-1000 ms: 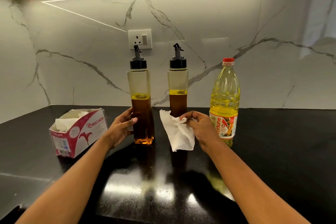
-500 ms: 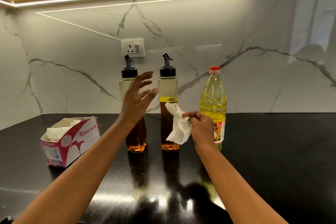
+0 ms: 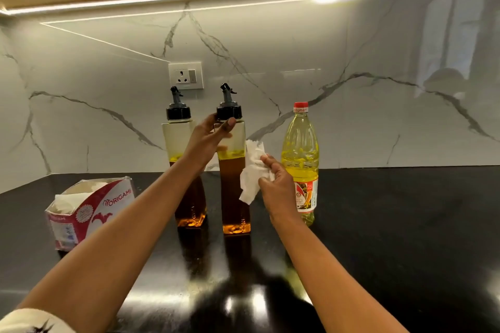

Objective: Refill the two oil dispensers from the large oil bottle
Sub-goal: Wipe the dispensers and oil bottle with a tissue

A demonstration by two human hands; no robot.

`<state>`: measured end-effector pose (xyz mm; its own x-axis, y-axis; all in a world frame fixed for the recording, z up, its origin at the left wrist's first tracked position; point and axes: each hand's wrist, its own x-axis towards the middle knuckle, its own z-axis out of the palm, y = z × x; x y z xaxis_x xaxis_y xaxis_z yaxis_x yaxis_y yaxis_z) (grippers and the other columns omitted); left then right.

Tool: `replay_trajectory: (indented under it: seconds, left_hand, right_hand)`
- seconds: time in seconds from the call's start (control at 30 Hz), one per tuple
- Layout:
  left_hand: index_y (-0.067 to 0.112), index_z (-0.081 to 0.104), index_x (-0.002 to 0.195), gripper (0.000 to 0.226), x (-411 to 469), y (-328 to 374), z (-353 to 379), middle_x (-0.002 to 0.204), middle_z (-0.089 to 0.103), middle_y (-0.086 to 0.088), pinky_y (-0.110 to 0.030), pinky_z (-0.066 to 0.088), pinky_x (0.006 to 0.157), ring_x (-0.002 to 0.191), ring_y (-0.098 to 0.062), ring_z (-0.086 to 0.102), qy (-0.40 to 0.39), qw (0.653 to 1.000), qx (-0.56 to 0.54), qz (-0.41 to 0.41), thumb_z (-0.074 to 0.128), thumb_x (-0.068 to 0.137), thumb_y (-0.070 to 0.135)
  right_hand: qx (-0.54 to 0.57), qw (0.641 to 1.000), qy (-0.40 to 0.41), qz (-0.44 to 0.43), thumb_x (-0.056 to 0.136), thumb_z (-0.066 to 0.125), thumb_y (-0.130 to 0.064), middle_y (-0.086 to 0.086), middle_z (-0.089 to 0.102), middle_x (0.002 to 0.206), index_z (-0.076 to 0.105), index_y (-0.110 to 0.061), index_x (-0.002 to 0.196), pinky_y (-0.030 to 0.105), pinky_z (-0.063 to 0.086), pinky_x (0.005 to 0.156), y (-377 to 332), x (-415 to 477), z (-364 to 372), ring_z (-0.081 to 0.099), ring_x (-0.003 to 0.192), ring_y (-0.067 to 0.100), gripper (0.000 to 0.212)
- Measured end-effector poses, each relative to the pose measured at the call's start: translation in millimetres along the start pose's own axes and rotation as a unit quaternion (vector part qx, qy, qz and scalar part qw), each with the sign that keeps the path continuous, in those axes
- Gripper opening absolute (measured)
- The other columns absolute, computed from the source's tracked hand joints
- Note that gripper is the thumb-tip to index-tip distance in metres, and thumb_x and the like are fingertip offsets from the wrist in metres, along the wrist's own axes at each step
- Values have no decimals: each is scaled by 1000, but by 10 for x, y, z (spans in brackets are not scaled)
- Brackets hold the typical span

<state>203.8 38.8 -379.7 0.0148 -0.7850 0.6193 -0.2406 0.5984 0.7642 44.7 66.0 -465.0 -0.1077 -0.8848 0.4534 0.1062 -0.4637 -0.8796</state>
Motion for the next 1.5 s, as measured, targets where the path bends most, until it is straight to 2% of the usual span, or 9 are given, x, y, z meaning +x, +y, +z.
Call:
replay_trajectory:
  seconds: [0.2, 0.3, 0.57, 0.73, 0.87, 1.07, 1.17, 1.33, 1.5]
  left_hand:
    - [33, 59, 102, 32, -353, 202, -195, 111, 66, 3, -42, 57, 79, 95, -14, 68, 6, 998, -56, -22, 66, 75, 49]
    - [31, 60, 104, 31, -468, 296, -269, 114, 65, 2, -45, 56, 83, 97, -13, 68, -11, 998, -56, -31, 64, 77, 48]
    - [38, 61, 101, 31, -579, 382, -240, 107, 68, 8, -48, 54, 86, 96, -12, 67, 5, 997, -62, -35, 65, 74, 51]
    - [37, 61, 102, 33, -576, 410, -219, 102, 70, 12, -42, 55, 83, 96, -15, 68, 9, 996, -75, -40, 67, 73, 51]
    - [43, 62, 99, 29, -581, 416, -207, 102, 70, 13, -42, 53, 86, 97, -12, 68, 6, 997, -72, -41, 67, 72, 52]
    - [39, 59, 99, 30, -594, 421, -200, 103, 69, 9, -42, 53, 84, 94, -12, 68, 13, 996, -84, -39, 67, 72, 49]
    - [33, 60, 103, 34, -583, 439, -203, 108, 67, 6, -47, 52, 88, 98, -16, 66, 6, 996, -75, -40, 65, 73, 48]
    - [32, 60, 104, 33, -585, 433, -218, 110, 66, 3, -49, 52, 89, 99, -16, 65, 4, 996, -76, -43, 65, 74, 46]
    - [37, 61, 100, 30, -589, 425, -214, 104, 68, 8, -48, 52, 89, 96, -14, 66, 2, 996, -79, -41, 66, 72, 48]
  right_hand:
    - [-120, 988, 45, -89, 76, 70, -7, 2, 67, 82, 67, -12, 84, 20, 41, 57, -86, -150, -19, 56, 71, 9, 9]
    - [-257, 961, 27, -96, 77, 69, -20, 2, 56, 65, 57, -13, 68, 25, 29, 47, -172, -145, 9, 48, 59, 13, 17]
    - [-391, 915, 2, -101, 87, 57, -10, 10, 67, 106, 54, -12, 117, 20, 41, 65, -521, -174, 166, 64, 94, 24, 31]
    - [-106, 985, -131, 39, 91, 50, -25, 4, 65, 109, 55, -19, 123, 32, 50, 78, -672, -293, 373, 61, 98, 19, 33]
    - [128, 980, -122, 90, 97, 39, -45, 10, 54, 132, 45, -19, 137, 48, 40, 103, -747, -179, 503, 51, 122, 27, 49]
    - [48, 994, 75, -59, 91, 58, -14, -2, 69, 95, 68, -22, 96, 27, 54, 79, -665, -54, 589, 65, 91, 14, 13]
    - [134, 987, 82, 20, 93, 52, -6, 4, 62, 102, 60, -24, 91, 23, 54, 68, -546, -7, 500, 62, 91, 16, 20]
    - [403, 901, 69, 144, 94, 45, 2, 7, 56, 101, 52, -23, 101, 26, 57, 54, -562, 69, 358, 62, 85, 23, 26]
    - [378, 907, 66, 175, 92, 48, 4, 8, 55, 91, 51, -14, 95, 23, 54, 50, -727, 115, 448, 58, 74, 18, 19]
